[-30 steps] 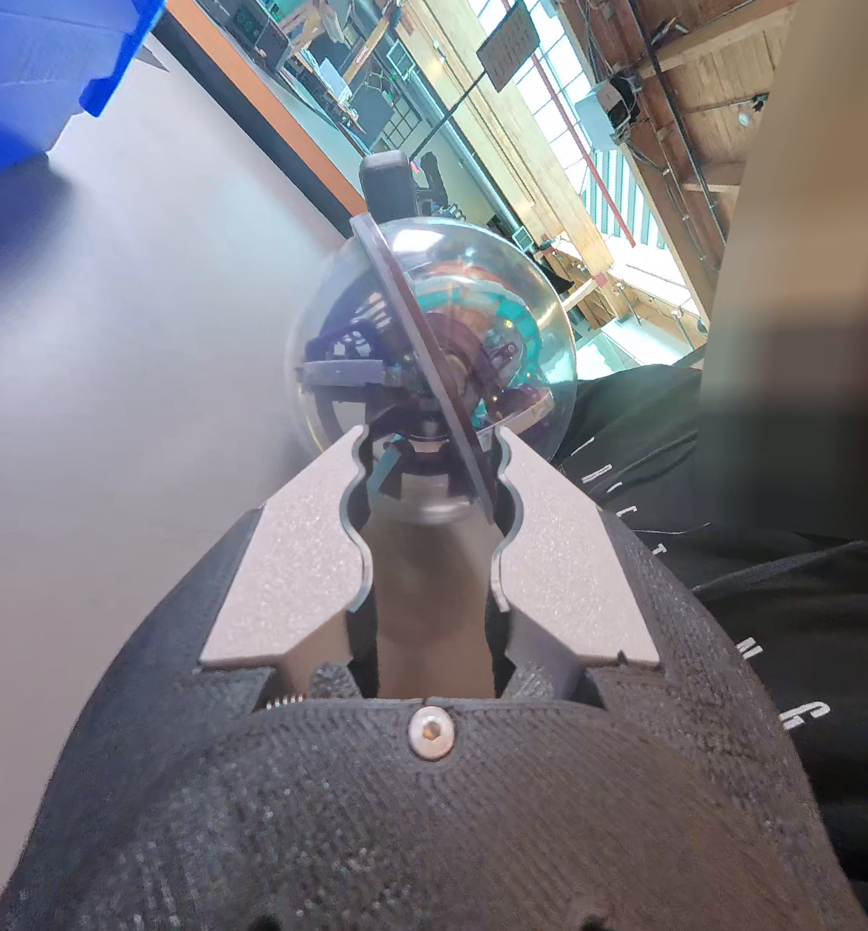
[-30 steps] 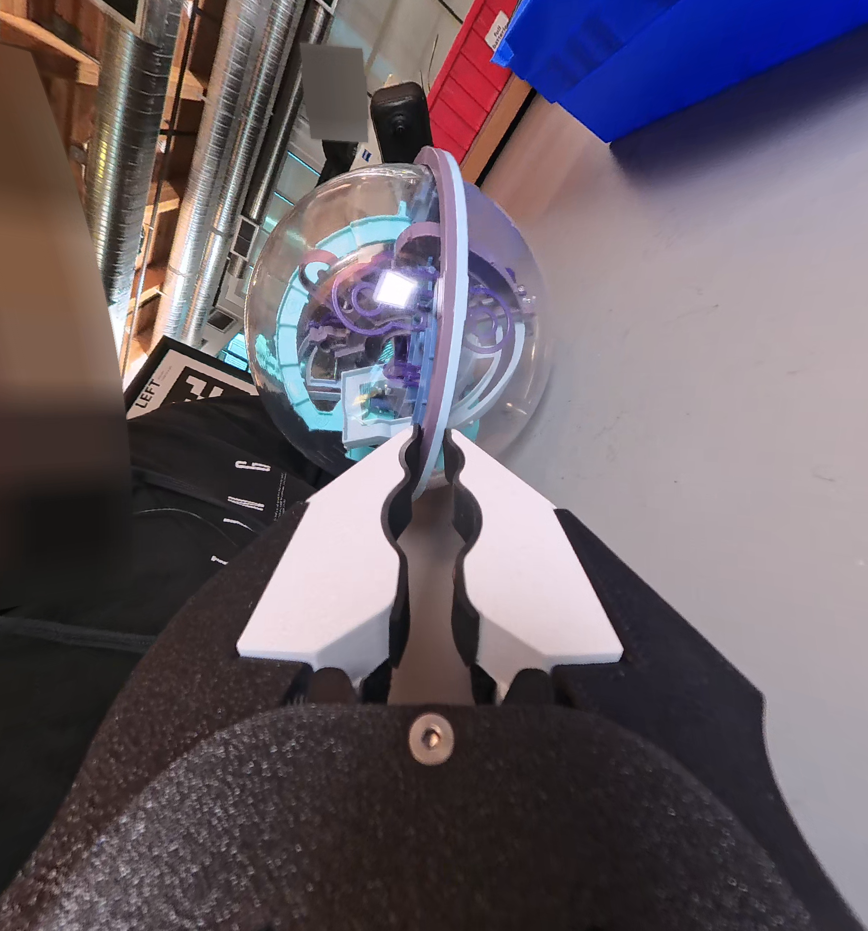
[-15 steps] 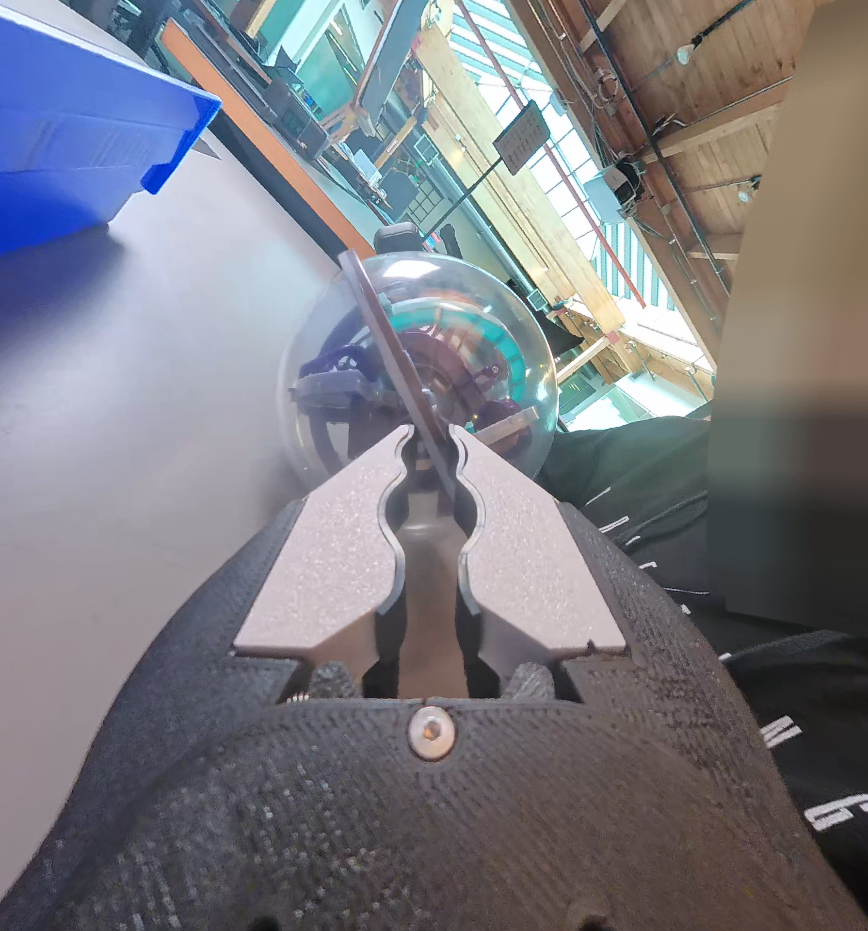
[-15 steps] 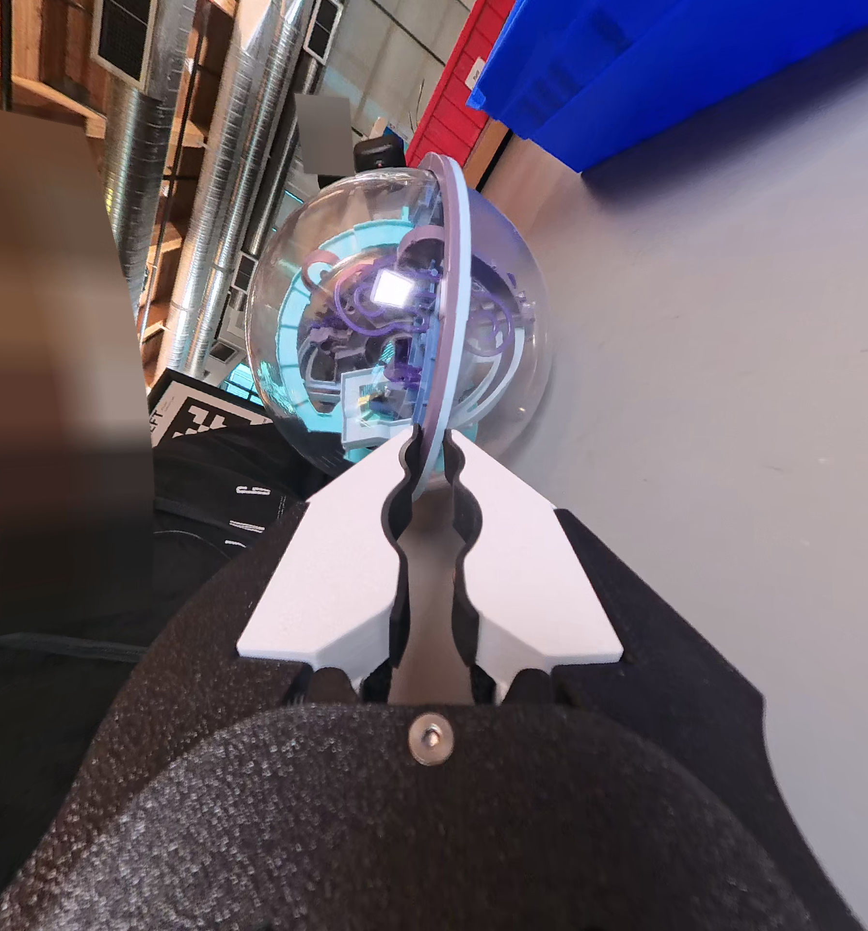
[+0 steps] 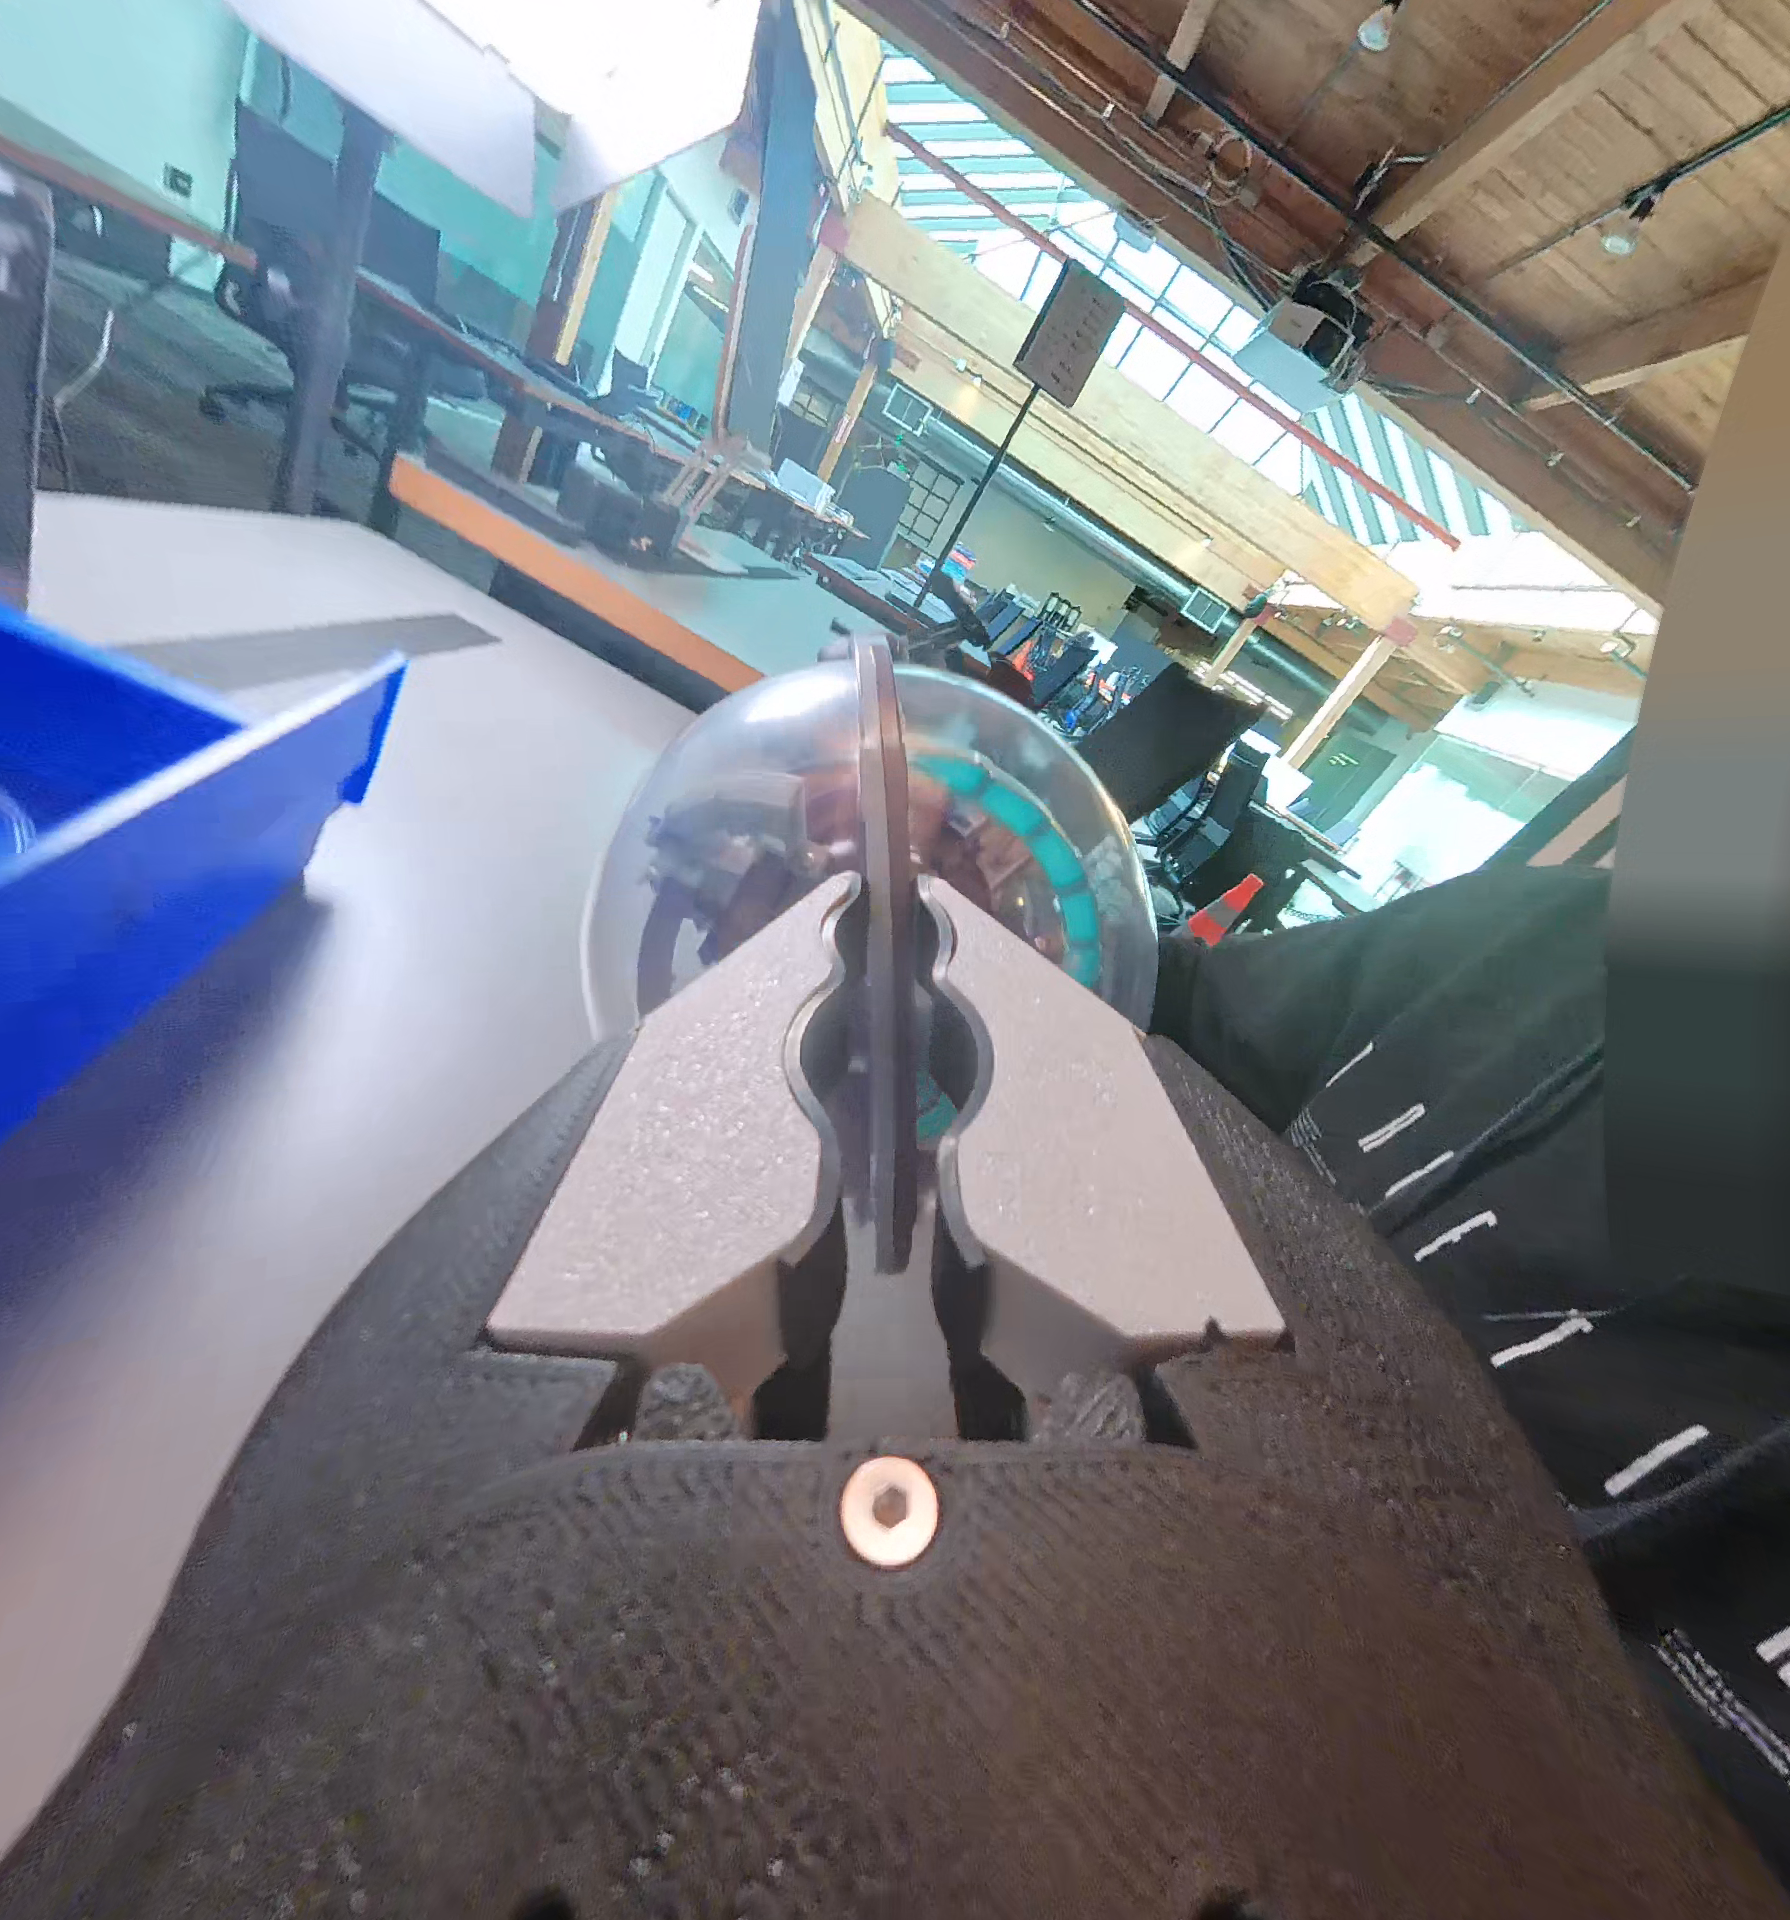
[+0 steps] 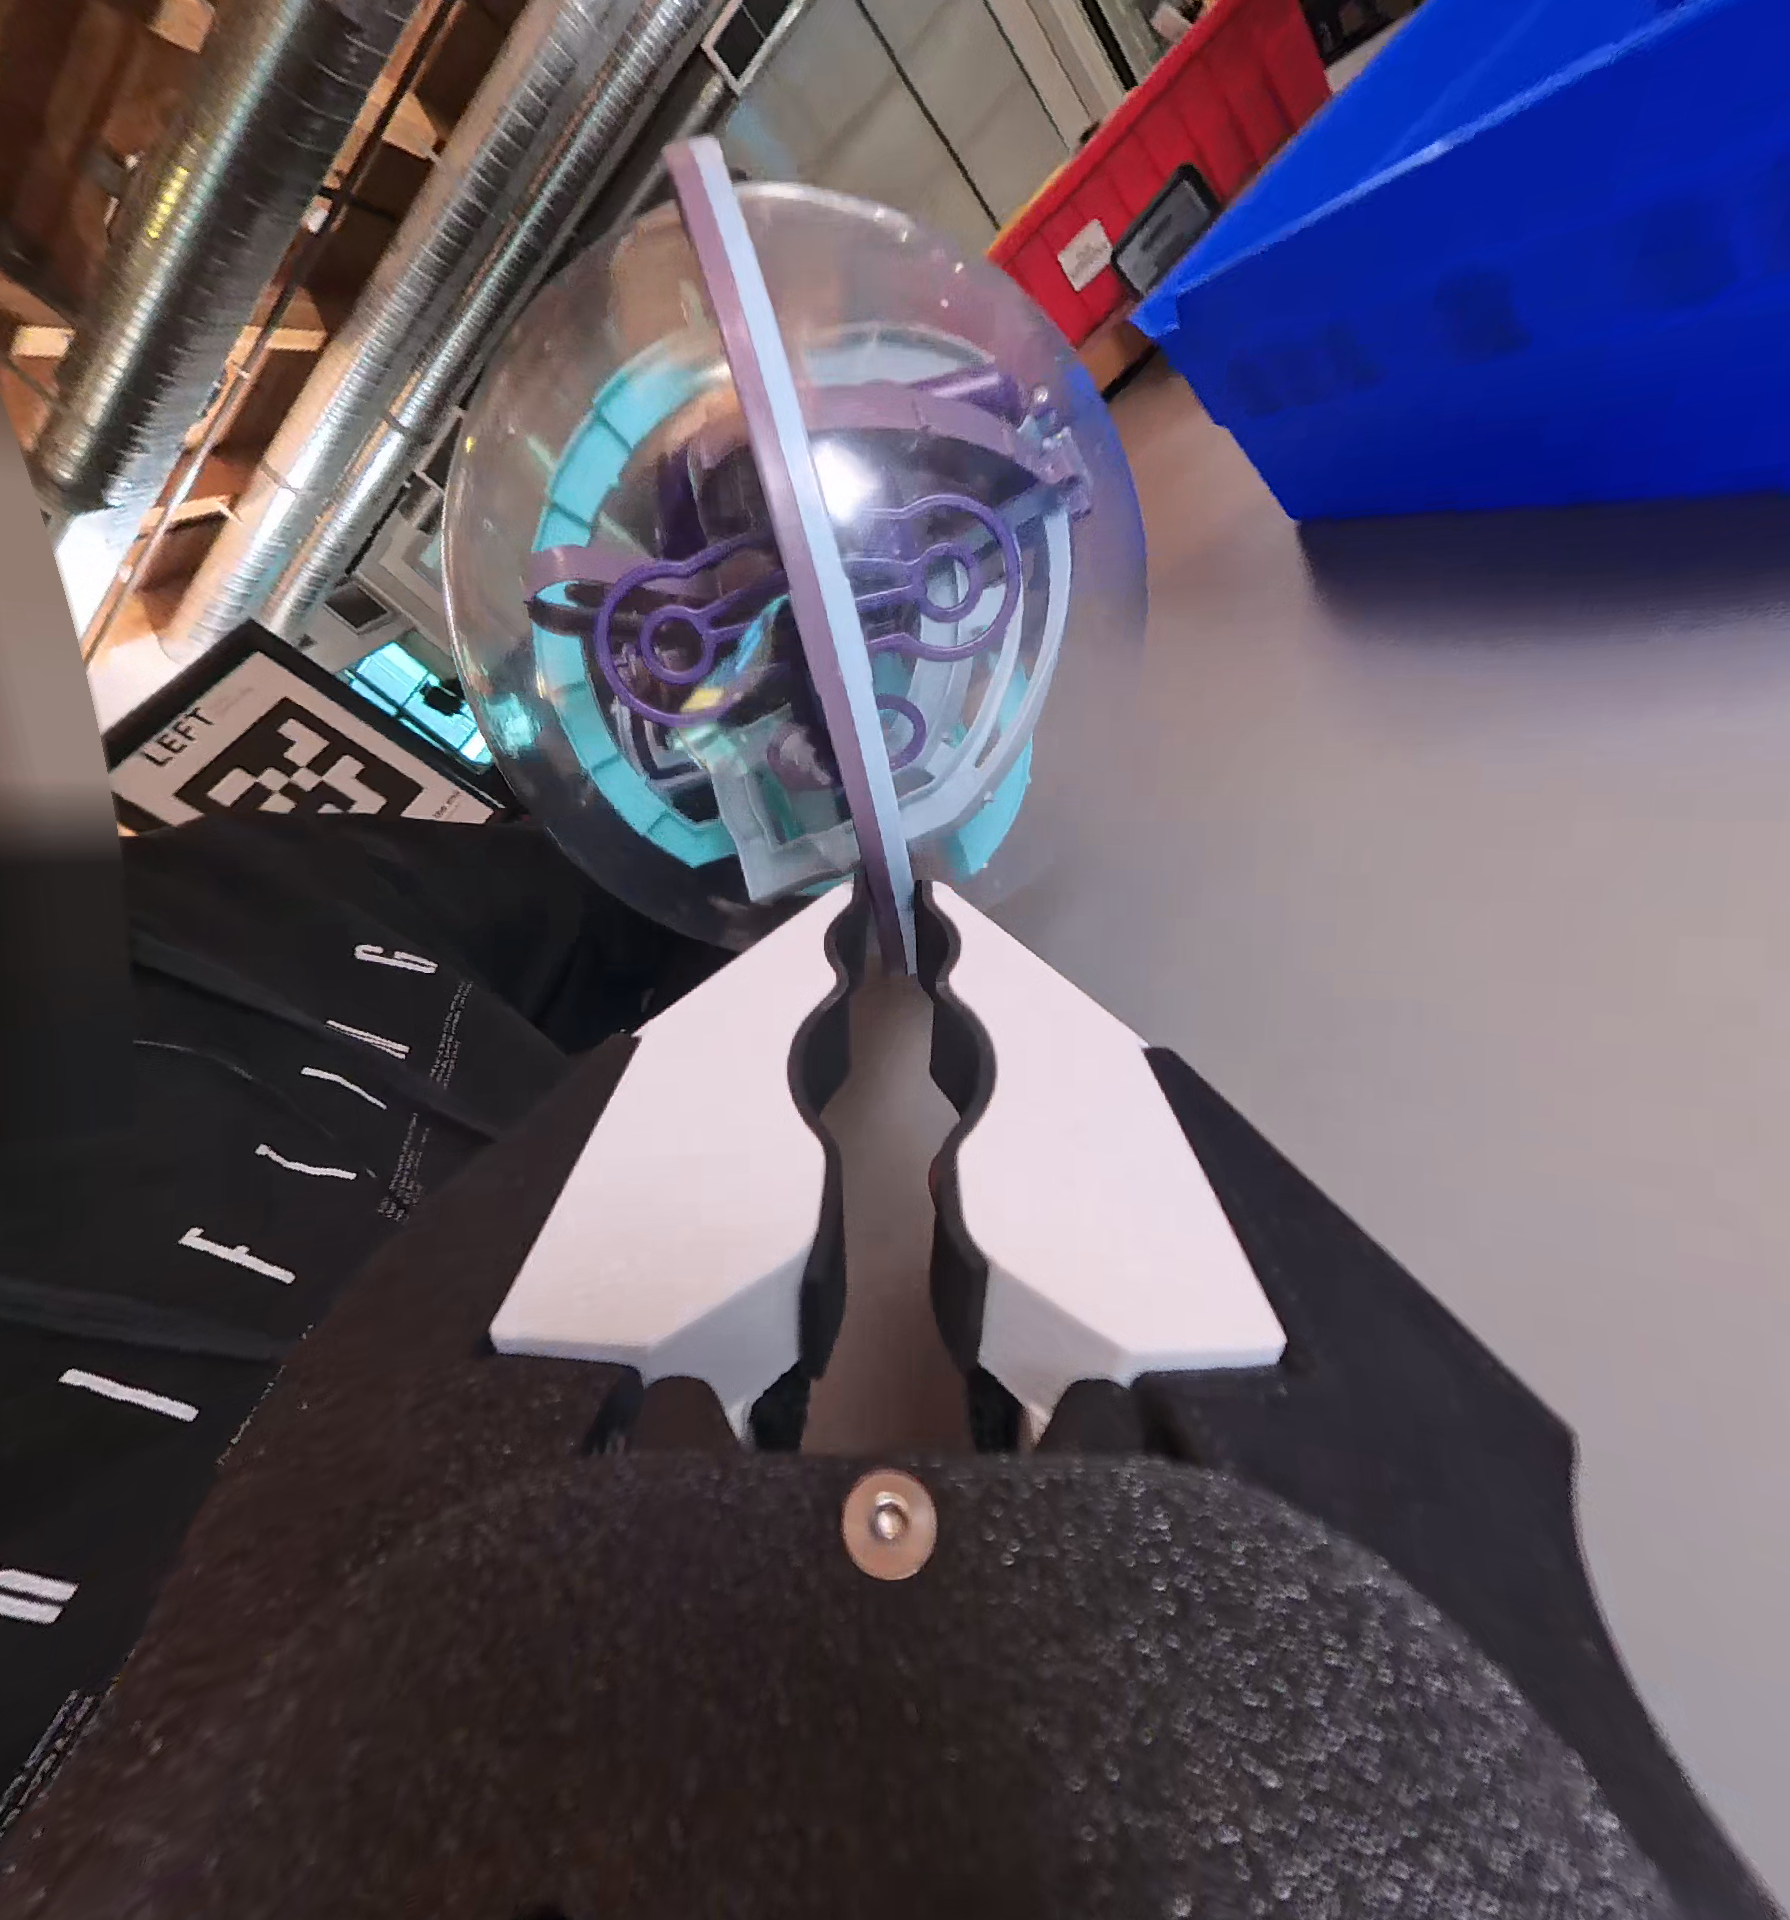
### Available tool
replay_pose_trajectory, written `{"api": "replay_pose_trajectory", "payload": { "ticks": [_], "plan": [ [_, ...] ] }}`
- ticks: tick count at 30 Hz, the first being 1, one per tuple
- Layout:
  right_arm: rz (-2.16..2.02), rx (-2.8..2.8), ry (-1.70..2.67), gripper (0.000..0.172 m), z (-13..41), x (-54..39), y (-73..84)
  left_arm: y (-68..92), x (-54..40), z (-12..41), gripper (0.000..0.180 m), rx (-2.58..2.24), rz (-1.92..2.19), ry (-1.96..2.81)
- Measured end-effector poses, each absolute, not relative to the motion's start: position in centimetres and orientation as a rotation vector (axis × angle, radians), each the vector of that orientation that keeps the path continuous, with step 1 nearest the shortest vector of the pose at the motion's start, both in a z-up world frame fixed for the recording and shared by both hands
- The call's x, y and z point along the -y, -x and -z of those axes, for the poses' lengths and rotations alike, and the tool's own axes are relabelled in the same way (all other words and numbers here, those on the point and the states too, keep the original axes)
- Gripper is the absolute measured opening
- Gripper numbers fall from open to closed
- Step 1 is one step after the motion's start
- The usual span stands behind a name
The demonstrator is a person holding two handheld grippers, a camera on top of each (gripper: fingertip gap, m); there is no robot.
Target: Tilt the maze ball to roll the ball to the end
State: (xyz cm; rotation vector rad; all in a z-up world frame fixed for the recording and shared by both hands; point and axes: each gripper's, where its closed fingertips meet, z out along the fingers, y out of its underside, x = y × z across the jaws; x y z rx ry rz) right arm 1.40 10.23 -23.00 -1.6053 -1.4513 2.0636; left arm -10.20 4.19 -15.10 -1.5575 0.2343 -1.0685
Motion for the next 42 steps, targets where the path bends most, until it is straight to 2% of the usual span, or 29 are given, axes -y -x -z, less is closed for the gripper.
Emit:
{"api": "replay_pose_trajectory", "payload": {
  "ticks": [10,23,31,42],
  "plan": [
    [-2.147,1.424,1.314,0.005,16.0,-6.5,-2.0,7.1,-3.1,3.9,0.006,-0.426,0.904,1.568],
    [-1.936,1.46,0.946,0.006,4.4,-4.6,-3.6,1.8,2.3,-8.6,0.006,-0.648,0.666,1.409],
    [-1.726,1.526,0.818,0.006,-1.9,-3.0,-5.4,0.0,6.4,-13.2,0.007,-0.7,0.534,1.248],
    [-1.497,1.614,0.733,0.006,-6.5,-0.3,-6.5,-2.1,10.7,-16.9,0.006,-0.789,0.433,1.084]
  ]
}}
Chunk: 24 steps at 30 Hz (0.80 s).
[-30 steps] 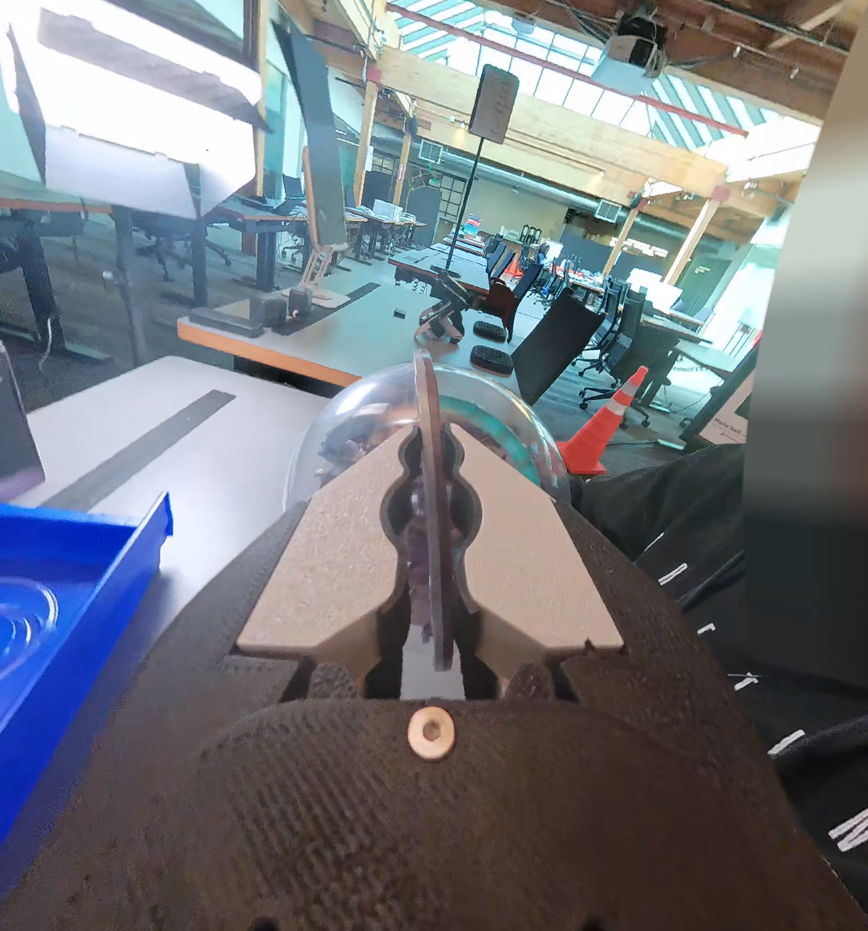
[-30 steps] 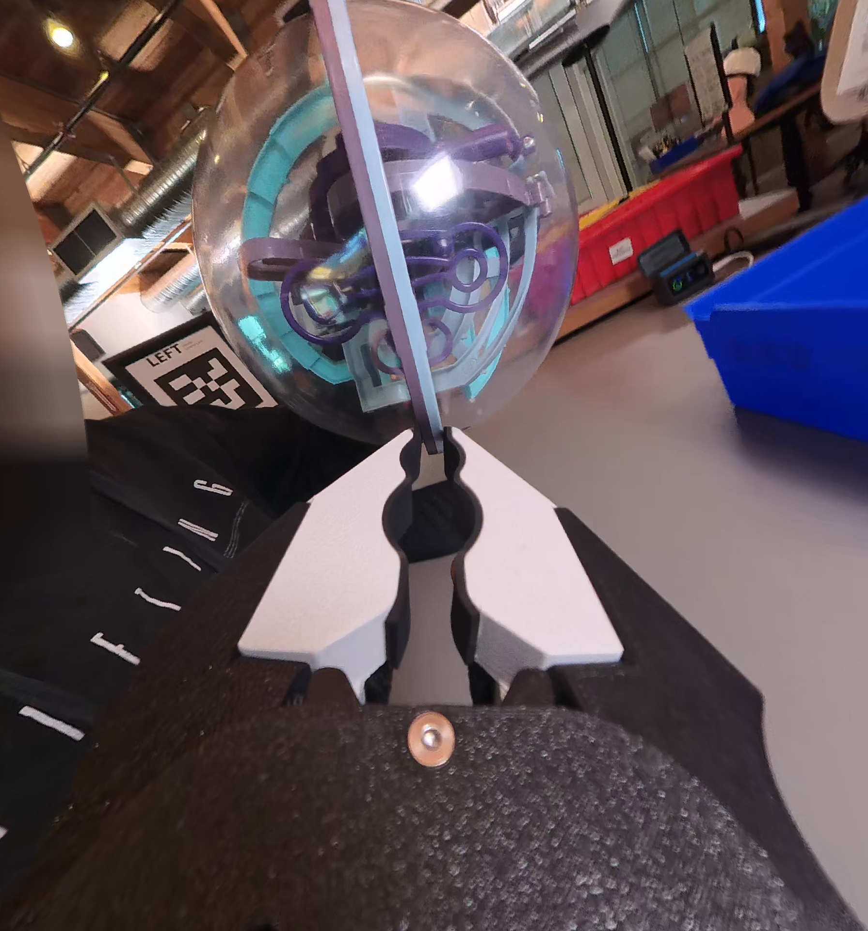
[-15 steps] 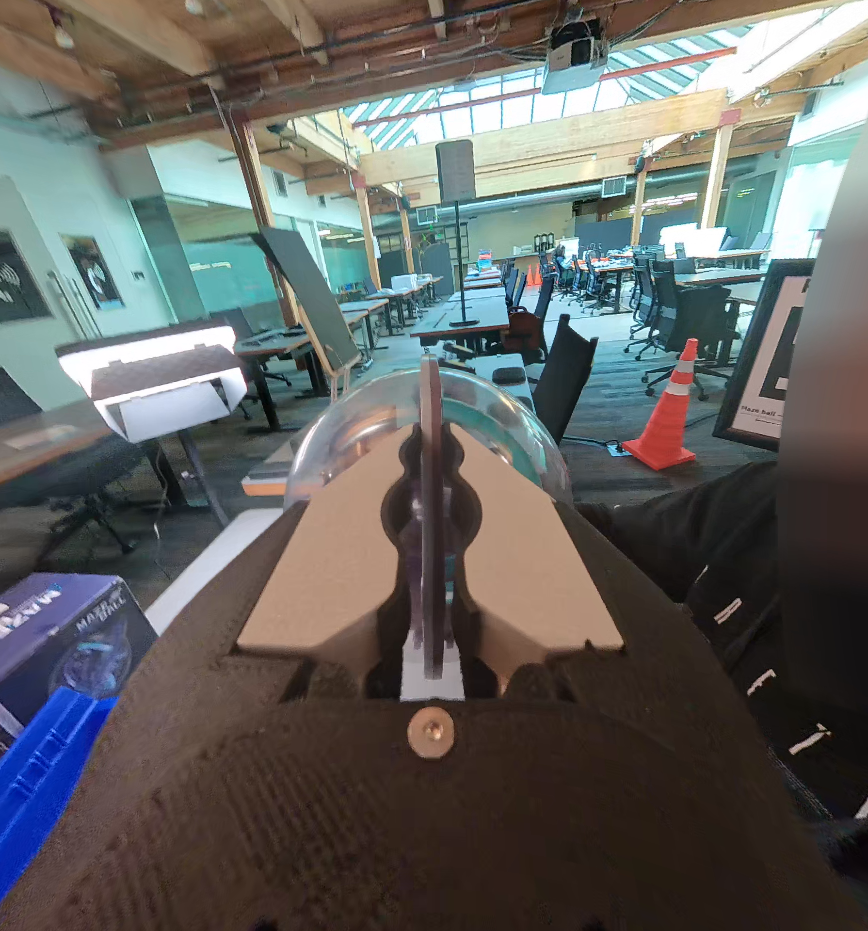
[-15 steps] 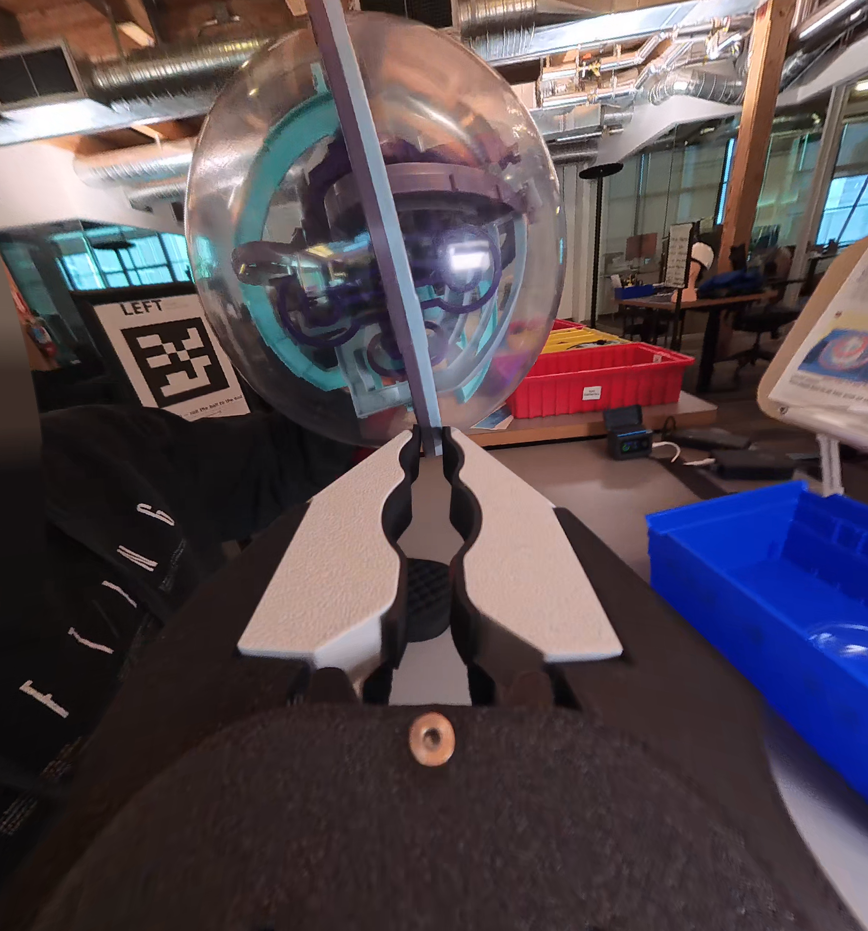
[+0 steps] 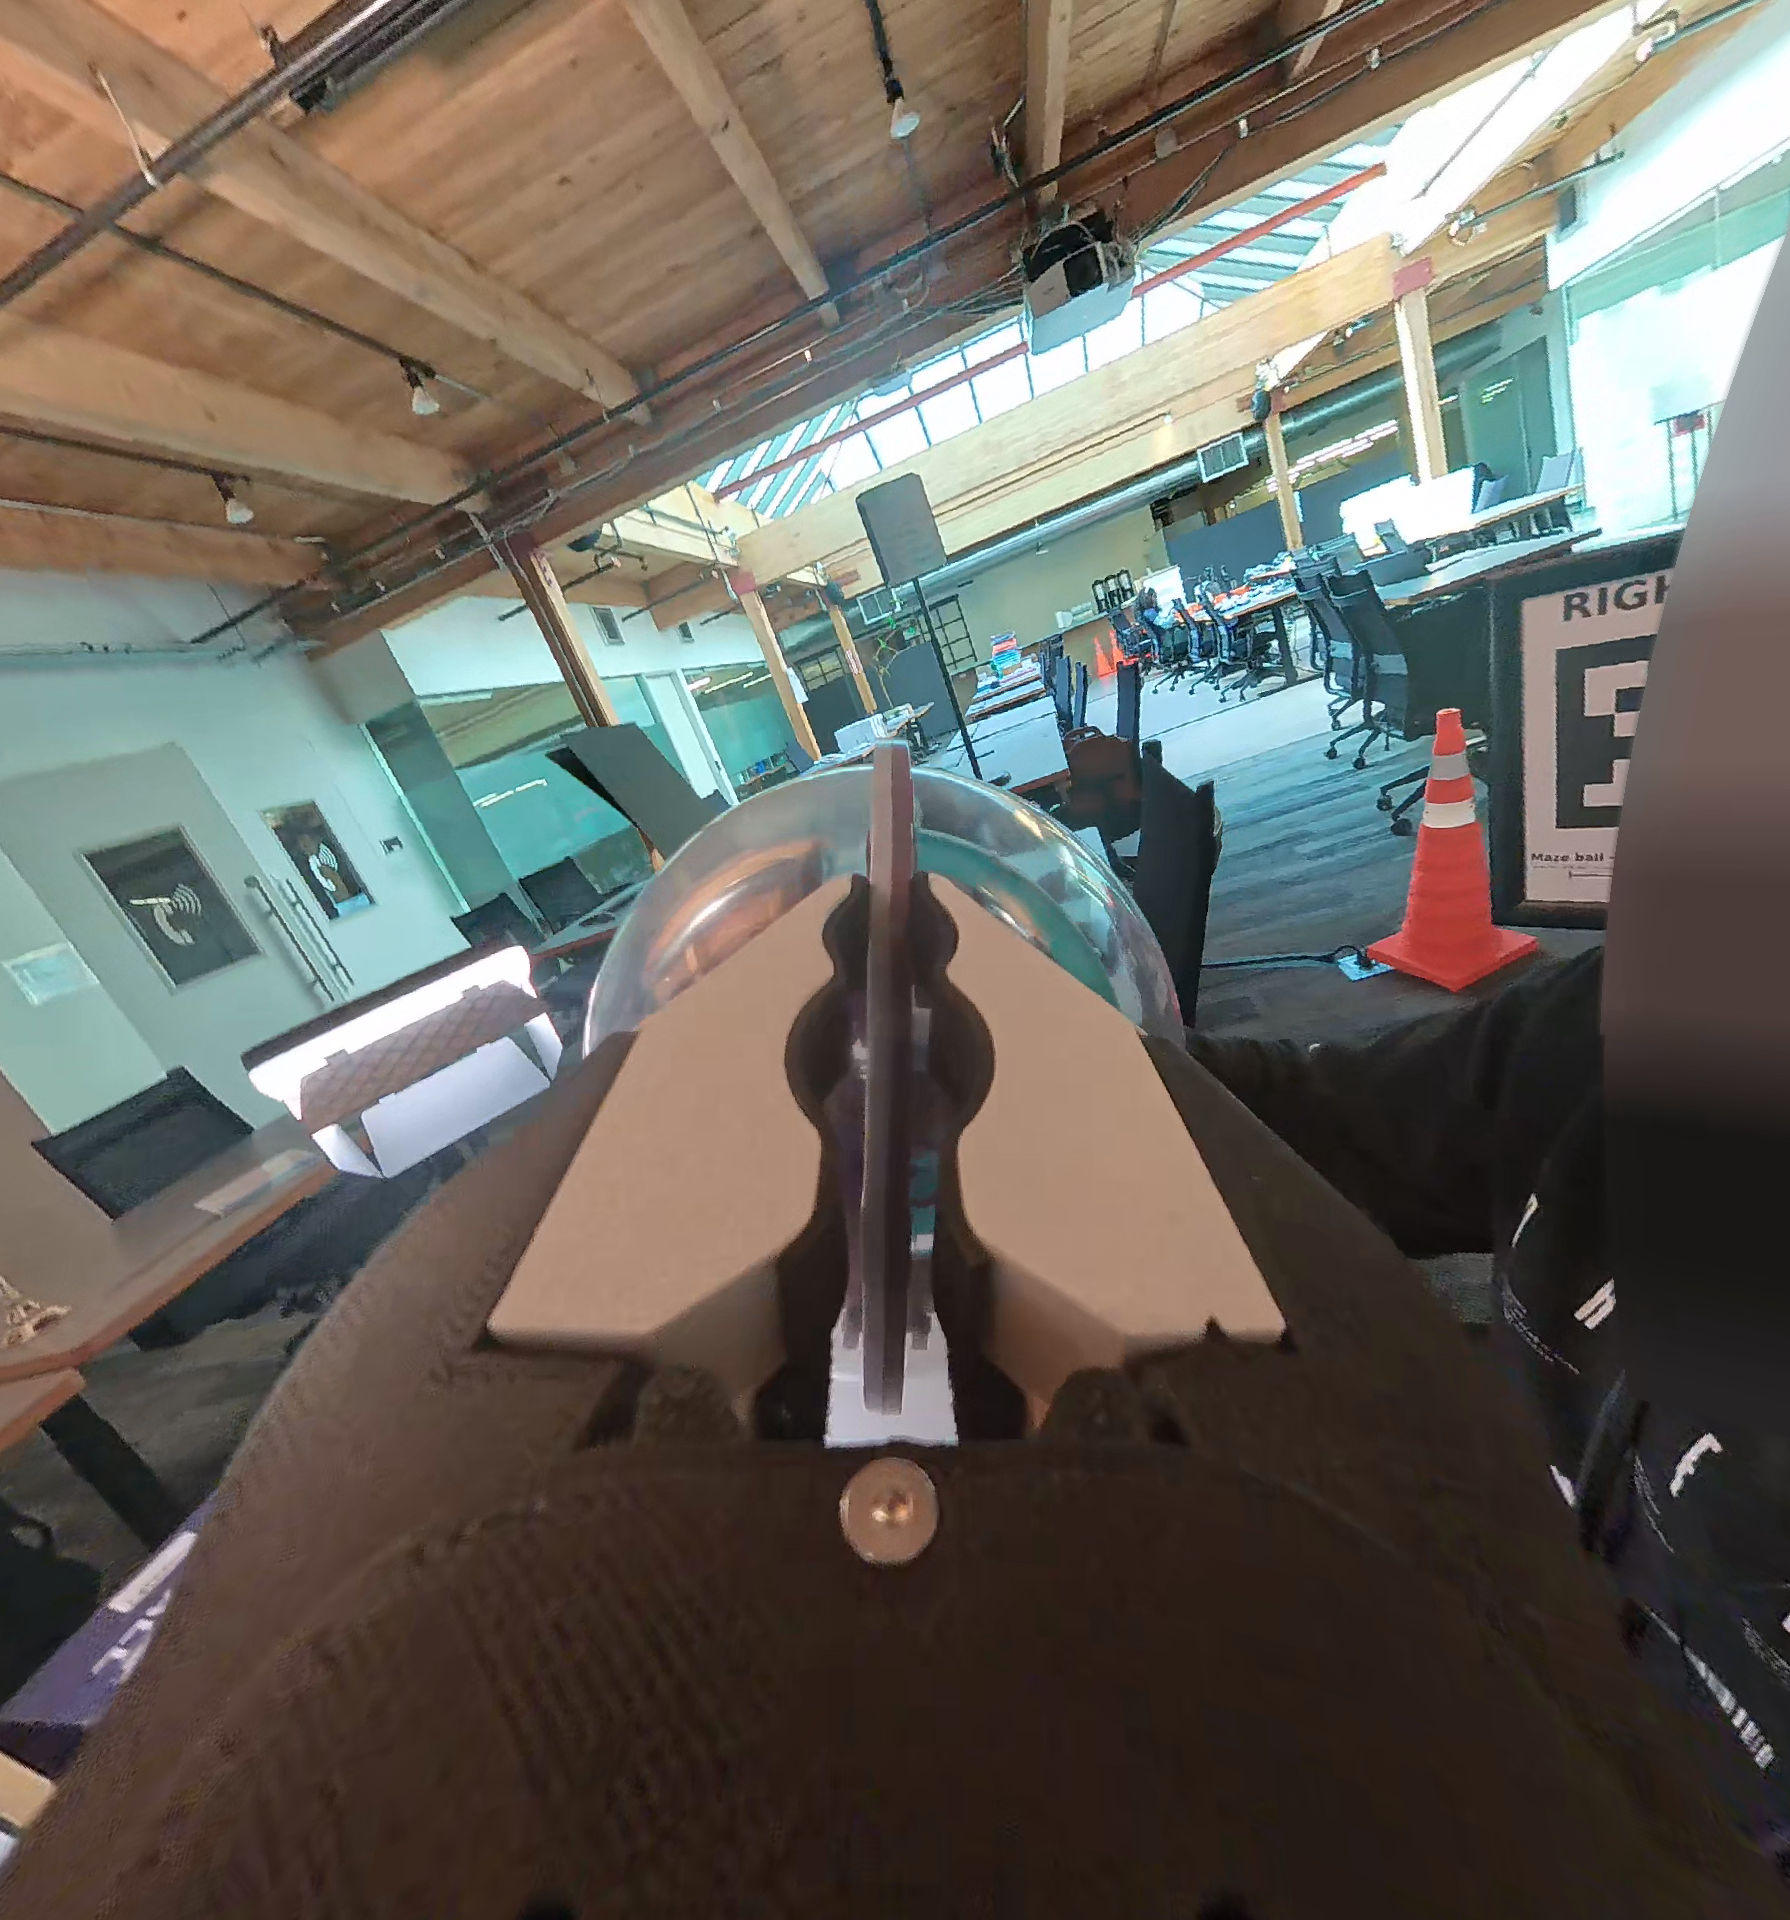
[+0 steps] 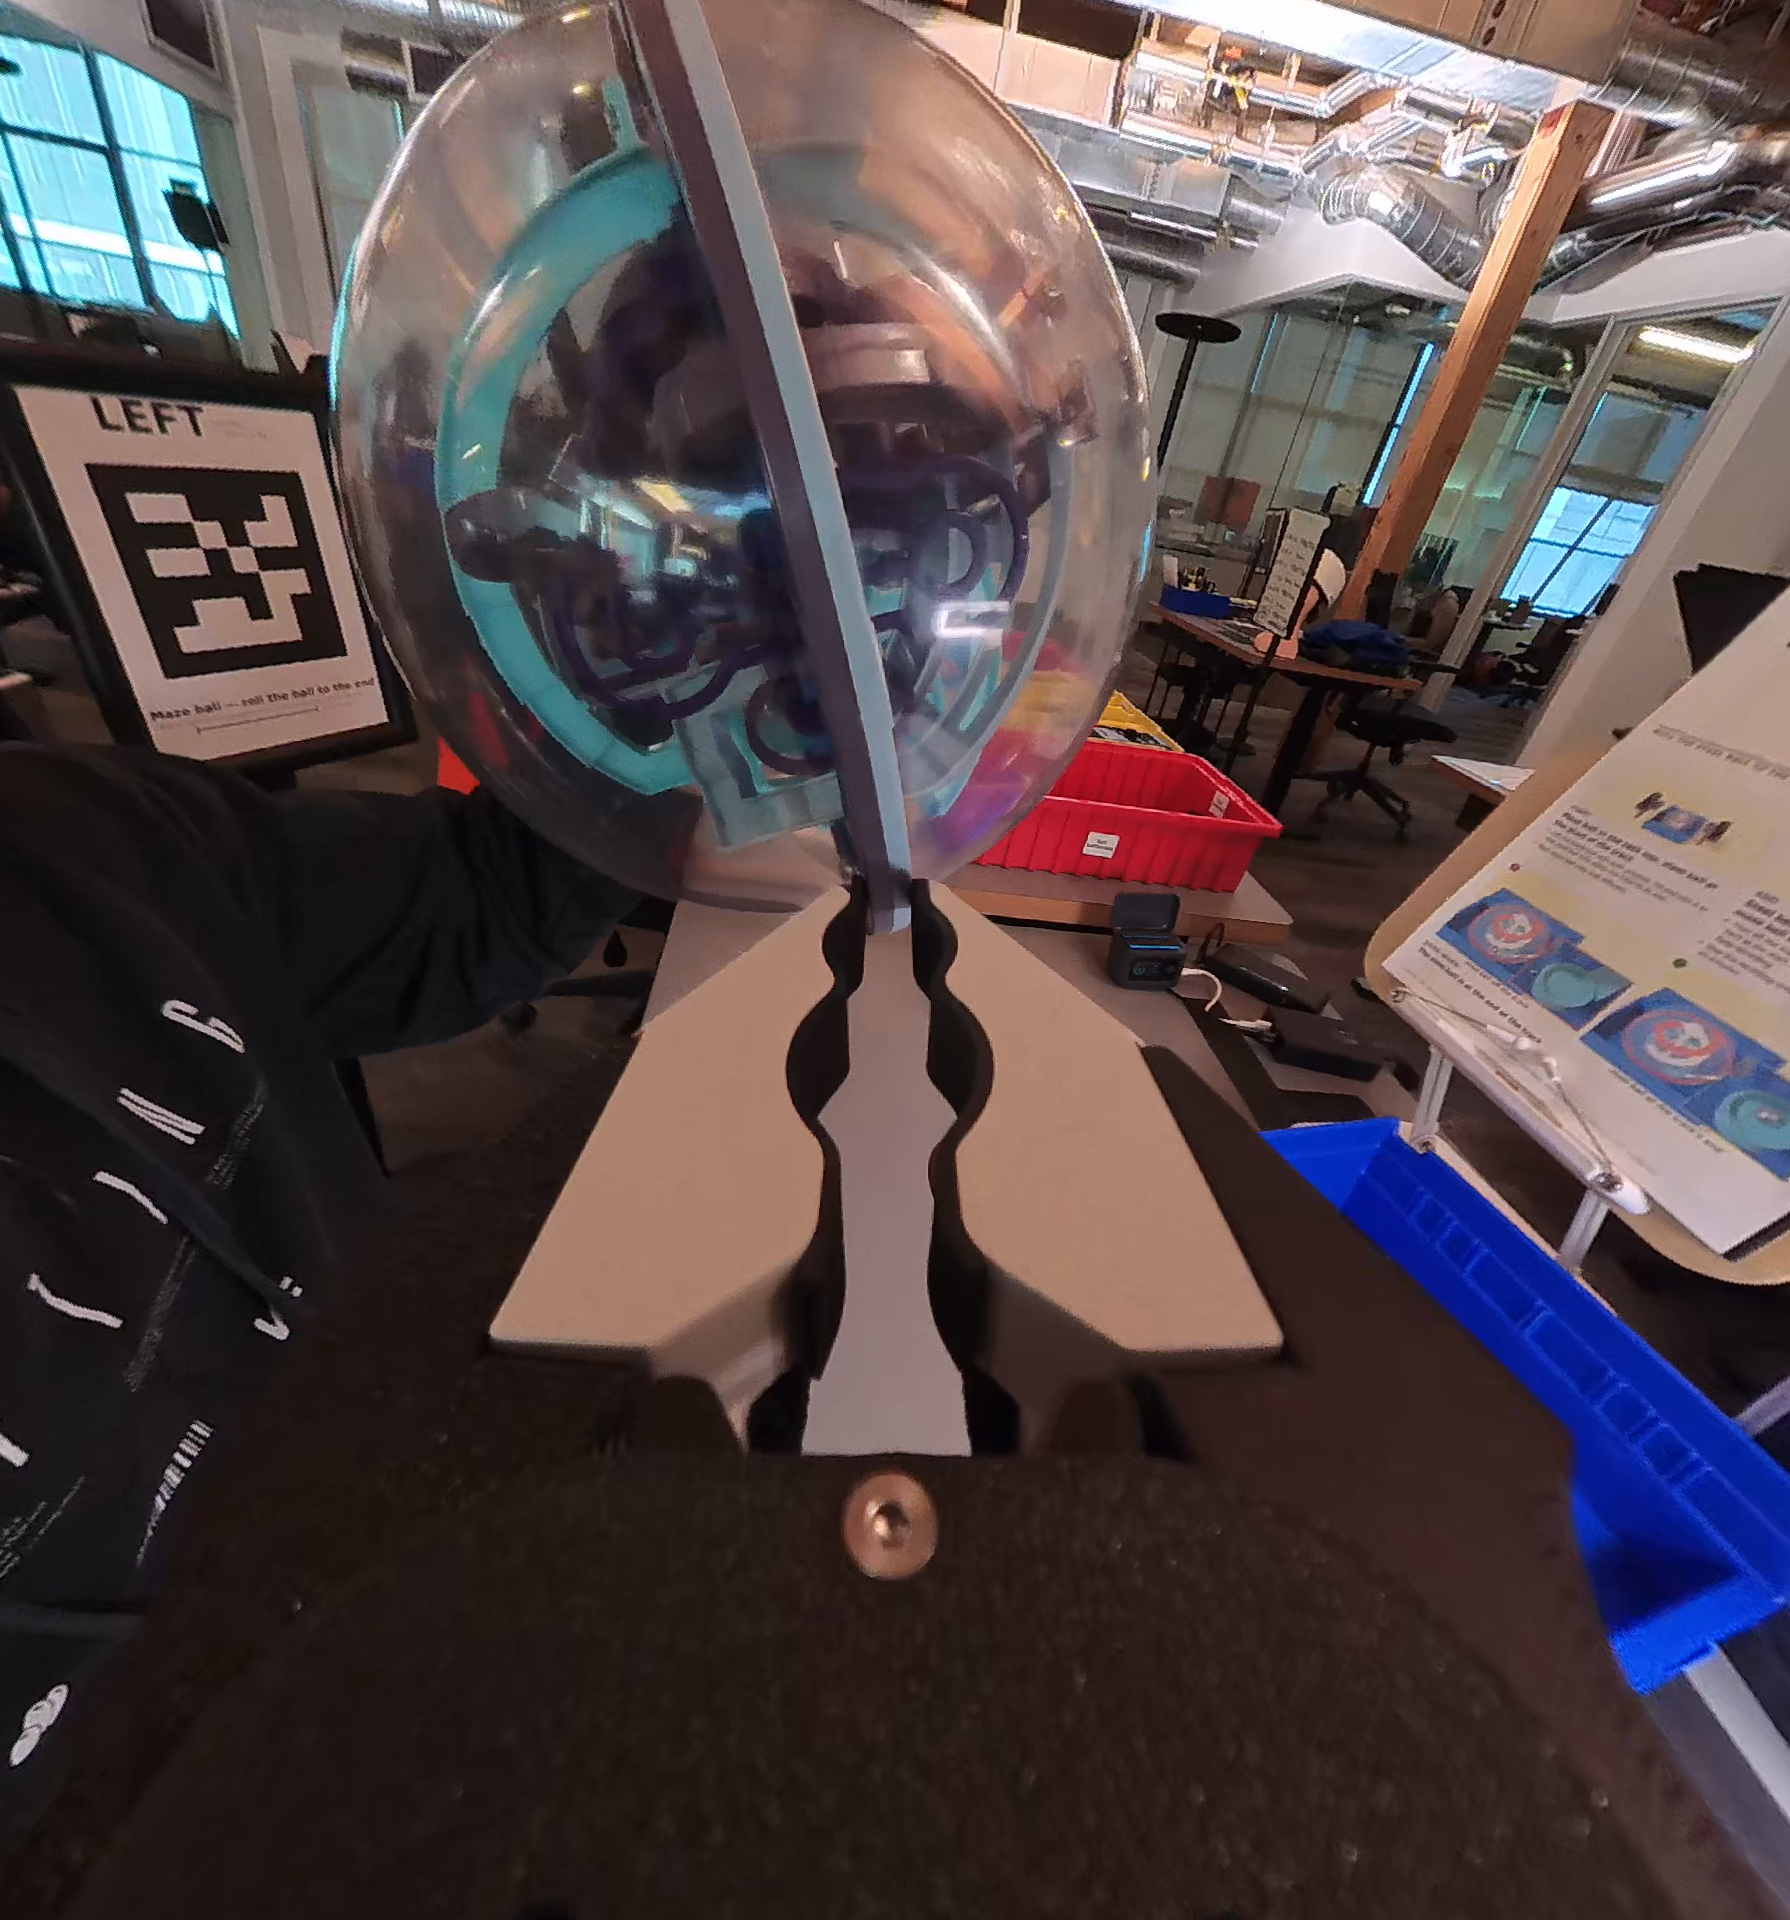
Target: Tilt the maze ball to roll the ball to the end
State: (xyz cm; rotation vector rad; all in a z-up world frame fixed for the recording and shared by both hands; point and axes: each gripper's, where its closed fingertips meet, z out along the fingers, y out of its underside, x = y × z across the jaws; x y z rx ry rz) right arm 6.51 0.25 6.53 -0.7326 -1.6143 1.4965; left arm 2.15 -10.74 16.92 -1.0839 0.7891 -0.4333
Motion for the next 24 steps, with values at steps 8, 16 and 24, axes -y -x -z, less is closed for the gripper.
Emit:
{"api": "replay_pose_trajectory", "payload": {
  "ticks": [8,16,24],
  "plan": [
    [-1.408,1.612,0.666,0.006,-9.6,0.7,-7.2,-3.4,12.8,-18.9,0.006,-0.841,0.311,0.992],
    [-1.352,1.616,0.624,0.006,-12.0,1.5,-8.1,-3.6,14.1,-20.2,0.006,-0.836,0.3,0.913],
    [-1.289,1.612,0.635,0.006,-13.7,1.5,-9.0,-3.1,14.2,-20.6,0.006,-0.815,0.334,0.836]
  ]
}}
